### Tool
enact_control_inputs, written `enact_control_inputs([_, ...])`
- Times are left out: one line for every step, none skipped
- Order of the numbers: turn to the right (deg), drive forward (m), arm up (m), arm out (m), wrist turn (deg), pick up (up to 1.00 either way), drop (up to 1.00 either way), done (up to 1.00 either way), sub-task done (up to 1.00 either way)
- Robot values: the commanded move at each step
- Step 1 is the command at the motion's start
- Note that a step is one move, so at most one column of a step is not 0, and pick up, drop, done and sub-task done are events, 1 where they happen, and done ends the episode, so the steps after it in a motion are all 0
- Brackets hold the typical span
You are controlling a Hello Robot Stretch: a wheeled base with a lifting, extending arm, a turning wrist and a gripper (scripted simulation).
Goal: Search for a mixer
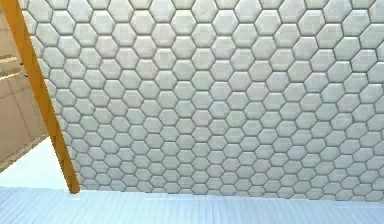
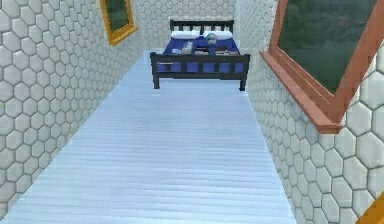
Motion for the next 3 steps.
enact_control_inputs([0.0, 0.30, 0.00, 0.00, 0.0, 0.00, 0.00, 0.00, 0.00])
enact_control_inputs([-33.0, 0.00, 0.00, 0.00, 0.0, 0.00, 0.00, 0.00, 0.00])
enact_control_inputs([0.0, 0.30, 0.00, 0.00, 0.0, 0.00, 0.00, 0.00, 0.00])
